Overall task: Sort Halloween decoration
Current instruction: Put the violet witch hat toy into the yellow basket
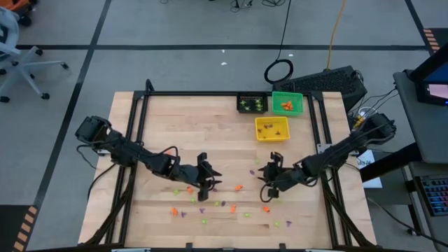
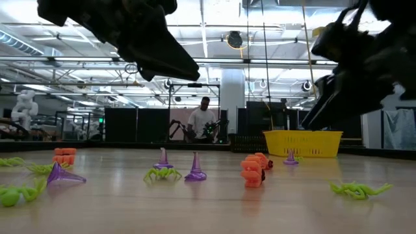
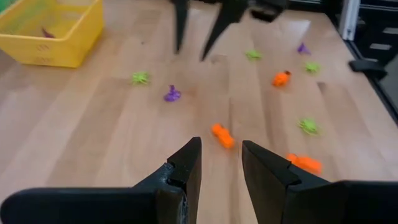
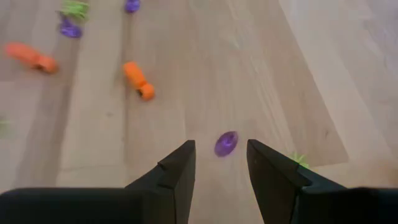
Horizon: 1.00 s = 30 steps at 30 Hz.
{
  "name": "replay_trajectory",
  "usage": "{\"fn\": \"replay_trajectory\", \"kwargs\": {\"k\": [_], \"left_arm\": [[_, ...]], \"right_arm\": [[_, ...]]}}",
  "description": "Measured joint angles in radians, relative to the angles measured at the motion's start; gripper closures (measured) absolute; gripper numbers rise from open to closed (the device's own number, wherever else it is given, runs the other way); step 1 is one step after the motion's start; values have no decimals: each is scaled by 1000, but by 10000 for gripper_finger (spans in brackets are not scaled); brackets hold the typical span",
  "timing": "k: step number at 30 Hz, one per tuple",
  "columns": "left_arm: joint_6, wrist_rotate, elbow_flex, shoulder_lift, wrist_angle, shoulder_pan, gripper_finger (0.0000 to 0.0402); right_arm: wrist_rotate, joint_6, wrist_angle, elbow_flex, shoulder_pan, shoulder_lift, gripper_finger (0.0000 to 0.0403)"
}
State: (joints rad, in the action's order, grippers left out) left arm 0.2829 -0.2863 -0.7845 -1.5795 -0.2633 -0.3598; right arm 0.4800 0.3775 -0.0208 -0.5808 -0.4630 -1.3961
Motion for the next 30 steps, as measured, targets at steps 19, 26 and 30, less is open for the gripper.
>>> {"fn": "replay_trajectory", "kwargs": {"k": [19,26,30], "left_arm": [[-60,-8,0,0,37,-44,288],[-59,-9,0,0,37,-44,288],[-59,-9,0,0,38,-44,288]], "right_arm": [[17,98,-178,0,31,-199,198],[42,109,-282,0,34,-293,205],[47,130,-321,-2,35,-325,239]]}}
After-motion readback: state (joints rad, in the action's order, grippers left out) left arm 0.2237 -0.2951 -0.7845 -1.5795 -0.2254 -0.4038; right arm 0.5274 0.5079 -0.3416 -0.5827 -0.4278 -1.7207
